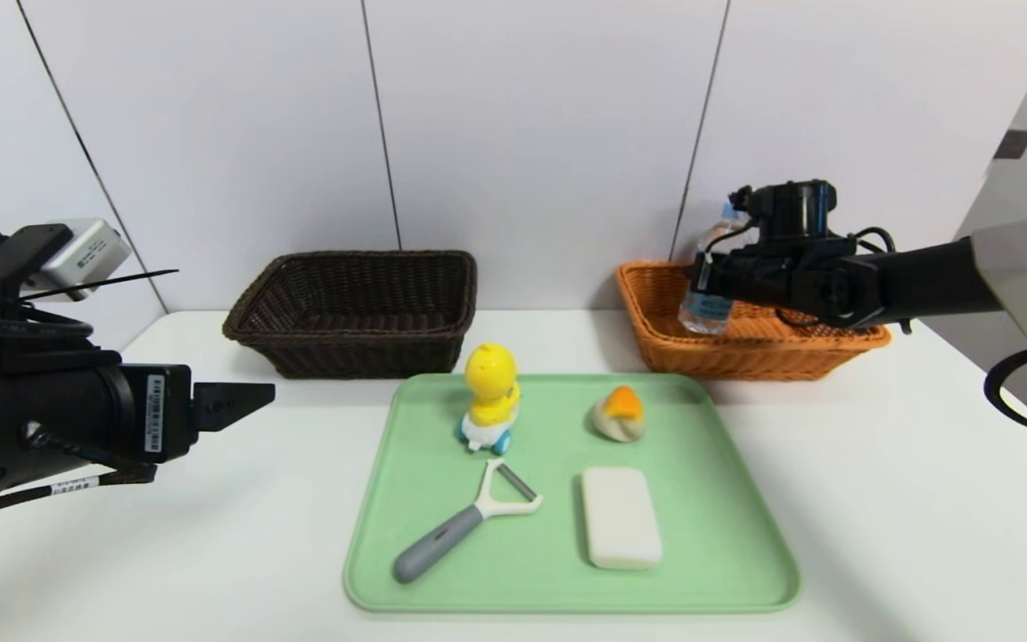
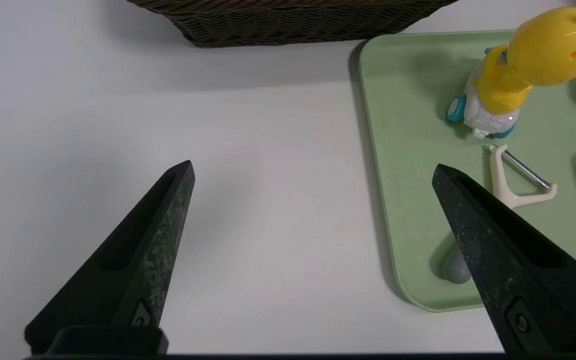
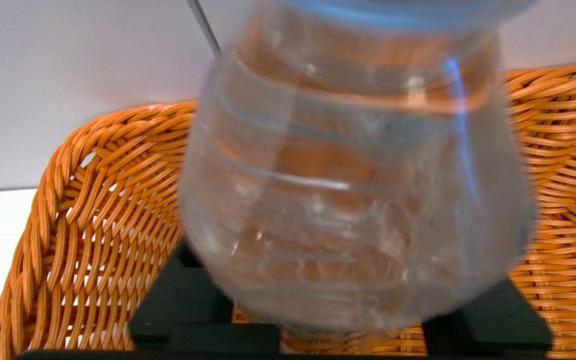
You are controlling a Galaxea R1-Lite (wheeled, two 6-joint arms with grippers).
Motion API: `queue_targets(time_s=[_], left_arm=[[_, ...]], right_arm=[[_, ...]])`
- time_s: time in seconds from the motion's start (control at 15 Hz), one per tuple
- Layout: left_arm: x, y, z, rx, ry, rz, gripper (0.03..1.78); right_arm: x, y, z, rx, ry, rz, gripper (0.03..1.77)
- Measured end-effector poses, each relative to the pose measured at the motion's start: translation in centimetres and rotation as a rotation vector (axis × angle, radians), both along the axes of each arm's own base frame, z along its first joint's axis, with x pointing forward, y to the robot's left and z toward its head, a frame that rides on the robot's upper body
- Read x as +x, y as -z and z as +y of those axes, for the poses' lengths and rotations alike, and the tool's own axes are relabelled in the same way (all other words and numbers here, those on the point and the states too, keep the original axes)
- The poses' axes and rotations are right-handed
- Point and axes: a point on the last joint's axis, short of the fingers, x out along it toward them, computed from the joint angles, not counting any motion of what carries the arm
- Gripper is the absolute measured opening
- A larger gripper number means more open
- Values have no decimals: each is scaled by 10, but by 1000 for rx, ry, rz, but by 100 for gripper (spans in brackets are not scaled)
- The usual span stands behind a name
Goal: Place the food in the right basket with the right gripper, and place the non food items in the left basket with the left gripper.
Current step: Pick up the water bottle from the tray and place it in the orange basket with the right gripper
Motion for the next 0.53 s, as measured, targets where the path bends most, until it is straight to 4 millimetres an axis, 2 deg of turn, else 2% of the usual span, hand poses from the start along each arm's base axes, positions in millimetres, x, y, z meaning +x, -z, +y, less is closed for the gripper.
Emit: queue_targets(time_s=[0.33,0.53], left_arm=[[0,1,0,1,-2,3,169],[0,0,0,5,-10,-4,169]], right_arm=[[0,1,0,-2,-4,9,134],[-7,-14,0,-37,-21,-3,145]])
